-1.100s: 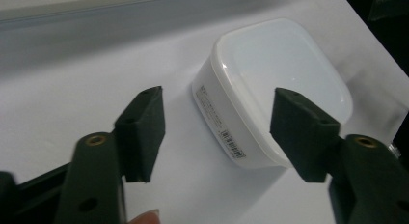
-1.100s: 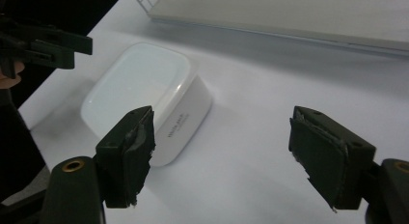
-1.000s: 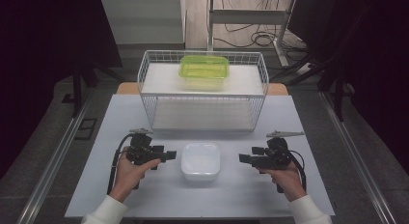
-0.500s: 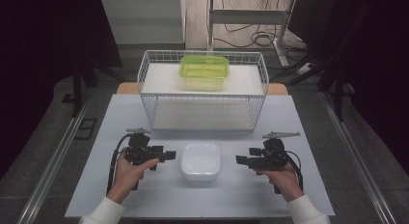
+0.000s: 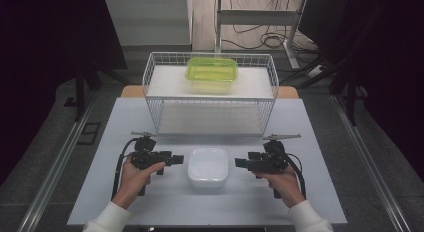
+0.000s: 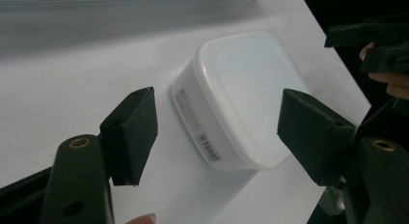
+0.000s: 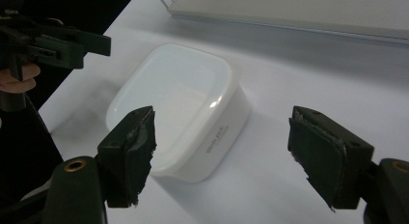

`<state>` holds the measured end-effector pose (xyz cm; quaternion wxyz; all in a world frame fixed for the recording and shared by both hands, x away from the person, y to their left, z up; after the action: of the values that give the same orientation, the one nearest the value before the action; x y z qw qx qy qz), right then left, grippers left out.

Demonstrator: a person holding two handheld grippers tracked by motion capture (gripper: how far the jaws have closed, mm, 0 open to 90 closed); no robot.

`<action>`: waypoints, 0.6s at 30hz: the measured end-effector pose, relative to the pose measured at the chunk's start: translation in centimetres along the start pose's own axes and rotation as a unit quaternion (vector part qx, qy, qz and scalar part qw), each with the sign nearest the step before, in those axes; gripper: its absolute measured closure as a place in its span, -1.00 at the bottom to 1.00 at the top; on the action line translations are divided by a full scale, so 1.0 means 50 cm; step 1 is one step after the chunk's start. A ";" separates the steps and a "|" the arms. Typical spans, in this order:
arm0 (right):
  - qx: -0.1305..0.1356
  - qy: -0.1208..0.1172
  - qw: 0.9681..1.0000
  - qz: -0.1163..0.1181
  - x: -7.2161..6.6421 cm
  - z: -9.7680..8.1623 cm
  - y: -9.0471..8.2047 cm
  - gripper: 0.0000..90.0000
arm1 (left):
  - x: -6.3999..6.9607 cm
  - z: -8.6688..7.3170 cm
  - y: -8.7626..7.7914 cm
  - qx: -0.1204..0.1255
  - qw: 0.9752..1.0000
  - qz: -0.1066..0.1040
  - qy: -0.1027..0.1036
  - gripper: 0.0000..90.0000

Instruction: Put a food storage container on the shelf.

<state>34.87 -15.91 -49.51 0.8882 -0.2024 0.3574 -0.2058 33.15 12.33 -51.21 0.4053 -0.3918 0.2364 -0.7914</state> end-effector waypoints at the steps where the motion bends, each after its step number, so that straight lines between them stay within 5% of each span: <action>1: -0.002 0.000 1.000 -0.001 -0.003 0.001 0.004 -0.42 | 0.000 0.001 0.003 -0.003 1.000 -0.001 -0.001 -0.33; 7: -0.012 -0.013 1.000 -0.008 -0.023 0.014 0.030 -0.37 | 0.008 0.000 0.018 -0.018 1.000 -0.015 -0.013 -0.31; 18: -0.013 0.008 1.000 -0.002 -0.012 0.003 0.062 -0.14 | 0.017 -0.006 0.044 -0.038 0.998 -0.035 -0.030 -0.21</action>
<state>35.27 -12.99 -50.65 0.8820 -0.2133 0.3672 -0.2042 33.59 10.44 -52.56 0.3695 -0.4384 0.2404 -0.7833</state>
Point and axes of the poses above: each handheld gripper's, and its own axes: y roughly forward along the jaws, z roughly out of its top, x roughly to its right, the point moved 7 cm from there along y, roughly forward along the jaws, and after that the axes turned 12 degrees about z, right-handed, at the moved point
